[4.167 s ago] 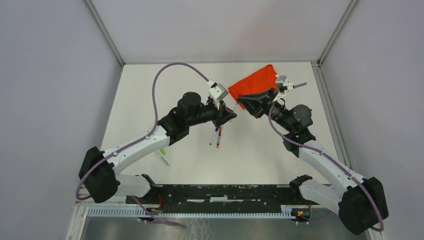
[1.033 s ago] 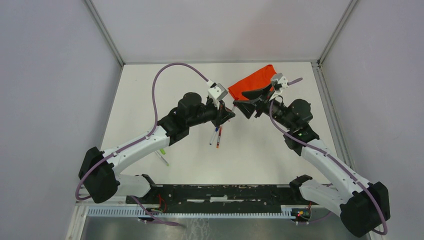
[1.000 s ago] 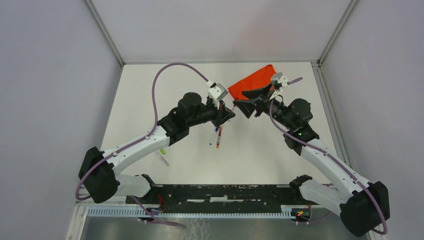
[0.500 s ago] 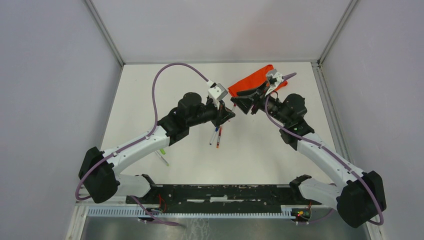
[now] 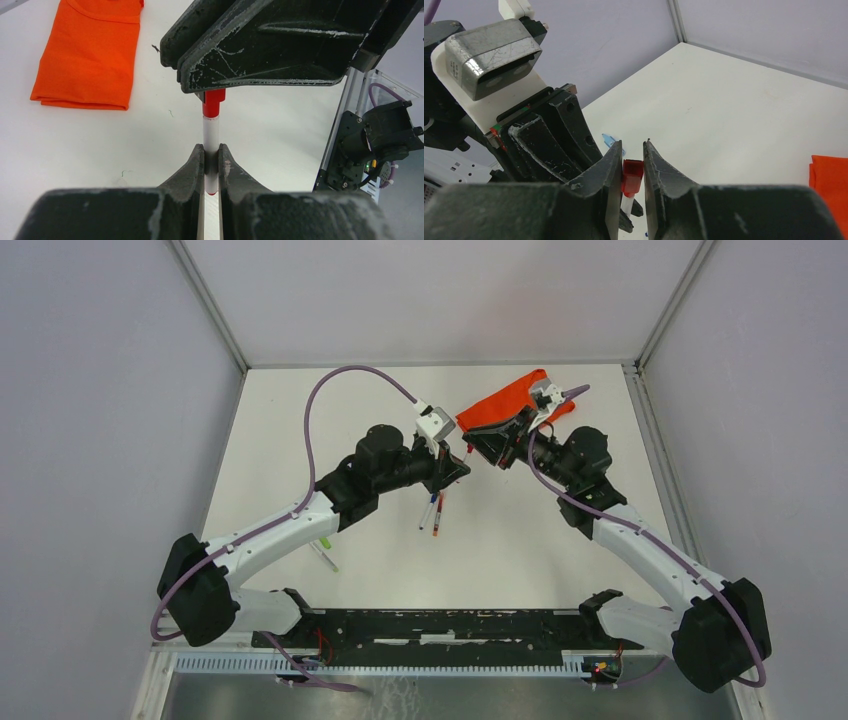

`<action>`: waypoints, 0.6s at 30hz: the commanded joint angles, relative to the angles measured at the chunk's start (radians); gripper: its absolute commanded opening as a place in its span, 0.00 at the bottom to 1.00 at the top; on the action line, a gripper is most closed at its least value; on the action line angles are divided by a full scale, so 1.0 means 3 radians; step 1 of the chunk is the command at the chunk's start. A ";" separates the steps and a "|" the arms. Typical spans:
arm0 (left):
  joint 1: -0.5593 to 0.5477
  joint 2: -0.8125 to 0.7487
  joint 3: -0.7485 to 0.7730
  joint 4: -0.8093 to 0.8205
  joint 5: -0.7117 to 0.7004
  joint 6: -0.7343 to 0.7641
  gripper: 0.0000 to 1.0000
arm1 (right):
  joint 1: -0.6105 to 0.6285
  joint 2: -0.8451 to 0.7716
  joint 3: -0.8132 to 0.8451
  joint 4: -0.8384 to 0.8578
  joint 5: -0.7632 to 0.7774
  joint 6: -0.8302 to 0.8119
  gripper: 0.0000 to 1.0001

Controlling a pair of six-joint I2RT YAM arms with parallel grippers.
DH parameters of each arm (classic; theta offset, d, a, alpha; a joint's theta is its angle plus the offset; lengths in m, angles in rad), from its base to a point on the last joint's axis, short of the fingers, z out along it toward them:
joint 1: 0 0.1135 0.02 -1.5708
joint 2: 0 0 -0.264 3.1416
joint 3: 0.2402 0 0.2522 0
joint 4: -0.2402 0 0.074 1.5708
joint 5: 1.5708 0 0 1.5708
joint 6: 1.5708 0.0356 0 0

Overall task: Insert the pens into the pen caps
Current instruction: Insert the pen cap onto the pen.

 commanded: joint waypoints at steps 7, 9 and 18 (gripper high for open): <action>-0.0009 -0.0058 0.0137 0.0122 -0.0016 0.0068 0.02 | -0.0006 0.0027 -0.0099 0.0012 -0.0075 -0.0125 0.10; -0.0006 -0.0062 0.0148 0.0114 -0.0032 0.0062 0.02 | -0.0001 0.0016 -0.0151 0.0015 -0.0052 -0.0135 0.04; -0.0007 -0.0236 0.0056 0.0240 -0.0222 -0.0017 0.02 | 0.0227 -0.0046 -0.0453 -0.0083 0.0191 -0.0157 0.00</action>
